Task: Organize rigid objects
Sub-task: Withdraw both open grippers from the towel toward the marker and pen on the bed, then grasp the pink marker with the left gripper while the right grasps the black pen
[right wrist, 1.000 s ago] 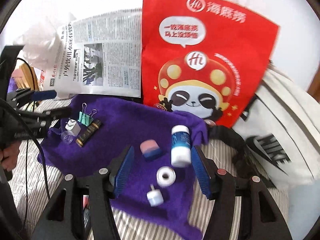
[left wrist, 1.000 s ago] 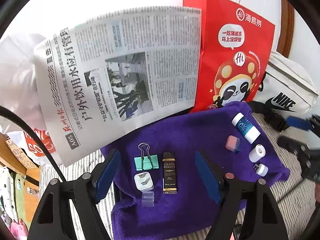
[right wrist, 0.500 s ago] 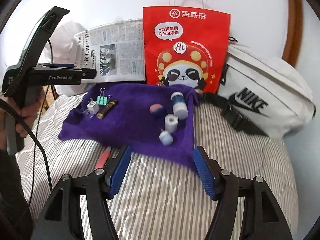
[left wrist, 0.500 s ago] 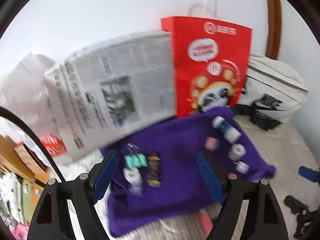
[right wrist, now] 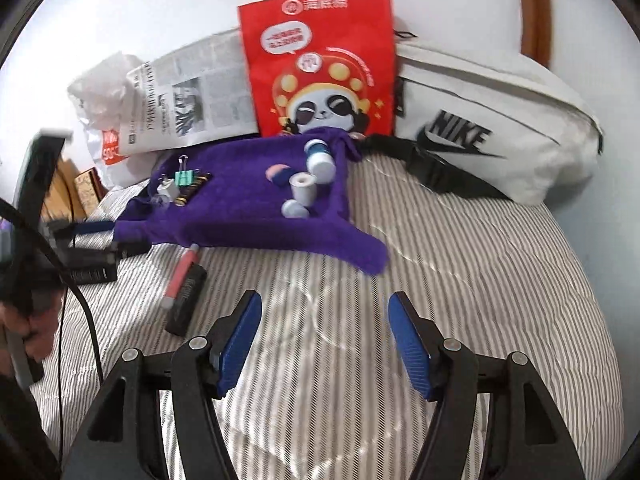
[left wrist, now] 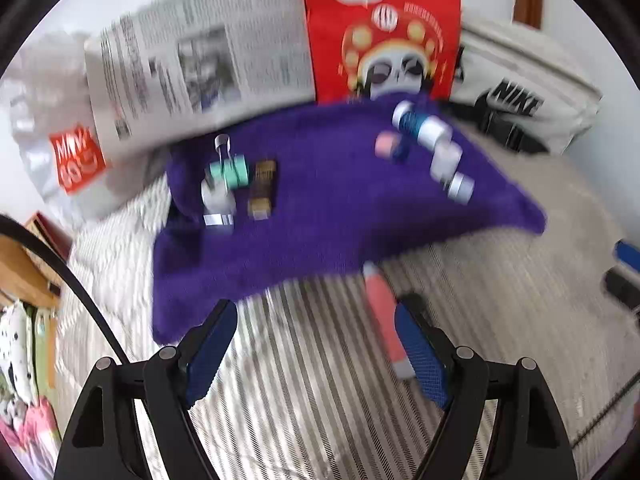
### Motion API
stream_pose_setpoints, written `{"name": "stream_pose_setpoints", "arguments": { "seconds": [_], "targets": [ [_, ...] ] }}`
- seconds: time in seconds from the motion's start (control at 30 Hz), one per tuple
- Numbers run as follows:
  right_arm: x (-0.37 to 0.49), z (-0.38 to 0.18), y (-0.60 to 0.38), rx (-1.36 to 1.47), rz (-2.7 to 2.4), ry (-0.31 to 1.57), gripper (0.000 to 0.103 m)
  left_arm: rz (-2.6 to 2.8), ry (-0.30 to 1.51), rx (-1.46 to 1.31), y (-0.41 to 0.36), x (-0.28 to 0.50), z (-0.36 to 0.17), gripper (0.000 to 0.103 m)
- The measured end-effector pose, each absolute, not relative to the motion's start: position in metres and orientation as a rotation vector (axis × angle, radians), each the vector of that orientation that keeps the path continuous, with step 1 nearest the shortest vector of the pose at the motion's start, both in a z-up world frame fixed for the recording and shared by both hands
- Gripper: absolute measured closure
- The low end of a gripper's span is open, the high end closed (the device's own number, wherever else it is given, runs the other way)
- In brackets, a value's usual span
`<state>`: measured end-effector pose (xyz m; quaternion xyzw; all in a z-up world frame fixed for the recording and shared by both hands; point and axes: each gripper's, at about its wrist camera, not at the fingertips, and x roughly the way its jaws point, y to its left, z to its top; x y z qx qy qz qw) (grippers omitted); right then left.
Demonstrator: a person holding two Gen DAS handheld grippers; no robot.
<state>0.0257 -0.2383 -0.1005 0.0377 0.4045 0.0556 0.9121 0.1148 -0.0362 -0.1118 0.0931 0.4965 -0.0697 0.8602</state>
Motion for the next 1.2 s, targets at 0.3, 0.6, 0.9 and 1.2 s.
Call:
{"name": "stream_pose_setpoints", "arguments": {
  "seconds": [0.3,0.6,0.9,1.2],
  "targets": [
    [0.017,-0.102,-0.254,0.112,0.114,0.832,0.038,-0.148,1.068,0.187,-0.053,0.116,-0.141,0.024],
    [0.016,-0.106,-0.237,0.073,0.168,0.833,0.038,-0.110,1.047,0.233,-0.053,0.116,-0.144,0.022],
    [0.021,-0.115,-0.228,0.059,0.193,0.851,0.038,-0.137,1.015,0.289,-0.049,0.108,-0.154,0.026],
    [0.023,-0.122,-0.230,0.049,0.173,0.872,0.038,-0.306,1.003,0.209,-0.056,0.102,-0.155,0.084]
  ]
}}
